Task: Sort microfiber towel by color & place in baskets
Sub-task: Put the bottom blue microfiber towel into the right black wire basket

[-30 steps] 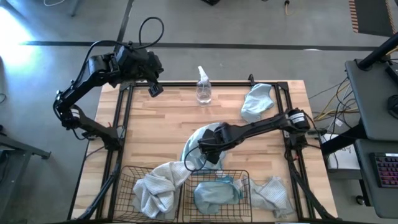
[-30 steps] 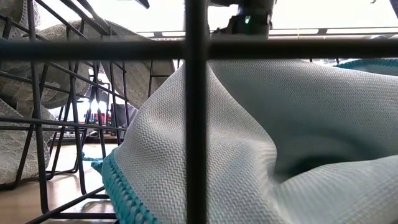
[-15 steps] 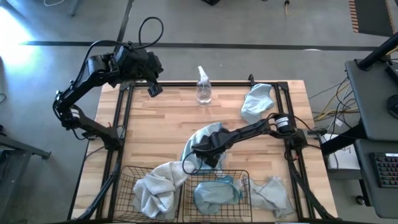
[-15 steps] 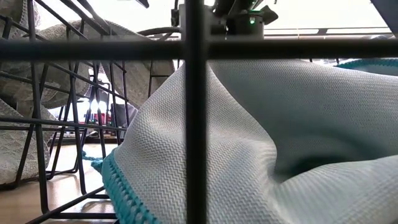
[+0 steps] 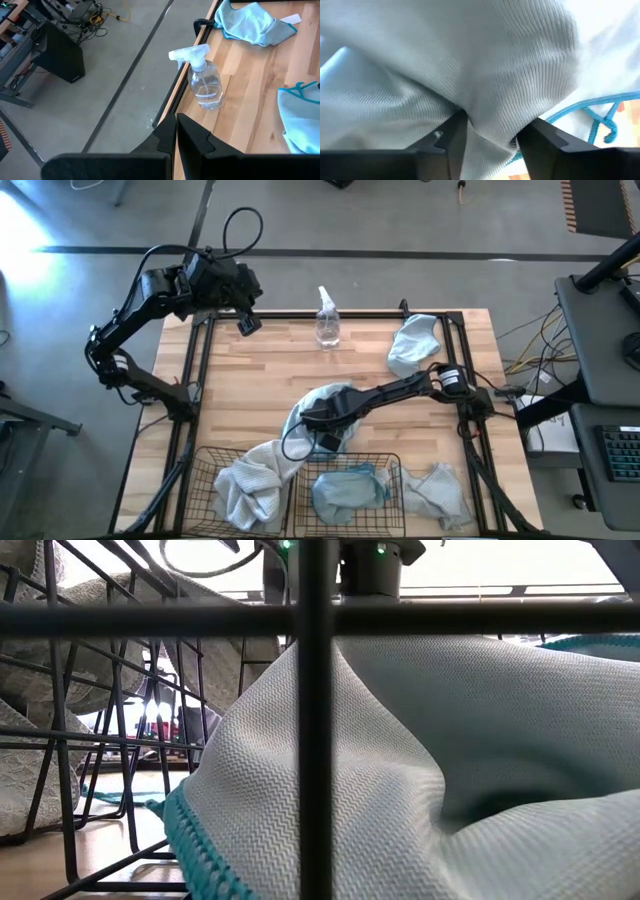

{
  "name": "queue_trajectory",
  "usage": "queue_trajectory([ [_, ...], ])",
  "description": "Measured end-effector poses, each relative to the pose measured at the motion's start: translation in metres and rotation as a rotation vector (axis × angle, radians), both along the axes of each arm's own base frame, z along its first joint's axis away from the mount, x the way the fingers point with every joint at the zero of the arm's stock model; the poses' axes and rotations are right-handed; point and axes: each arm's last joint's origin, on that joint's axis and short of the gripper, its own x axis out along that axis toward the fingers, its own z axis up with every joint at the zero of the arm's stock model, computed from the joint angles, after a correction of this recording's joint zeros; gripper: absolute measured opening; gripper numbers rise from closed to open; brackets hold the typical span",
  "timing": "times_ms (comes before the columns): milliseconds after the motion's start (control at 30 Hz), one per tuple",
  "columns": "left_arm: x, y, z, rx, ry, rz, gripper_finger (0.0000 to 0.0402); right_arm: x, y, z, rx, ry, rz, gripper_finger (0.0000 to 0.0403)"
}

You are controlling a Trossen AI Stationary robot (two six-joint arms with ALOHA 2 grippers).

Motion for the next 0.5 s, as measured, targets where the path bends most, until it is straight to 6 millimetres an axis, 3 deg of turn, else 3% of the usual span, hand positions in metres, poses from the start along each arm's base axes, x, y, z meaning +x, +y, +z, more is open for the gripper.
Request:
queue_trajectory([
  [300,0.000,0.000,0.000,0.000,0.000,0.001,0.0000,0.008,0.002,0.018,0.032,-0.057,0.009,0.0041],
  [500,-0.001,0.000,0.000,-0.001,0.004,0.002,0.0000,0.013,0.003,0.031,0.039,-0.098,0.010,0.0013],
])
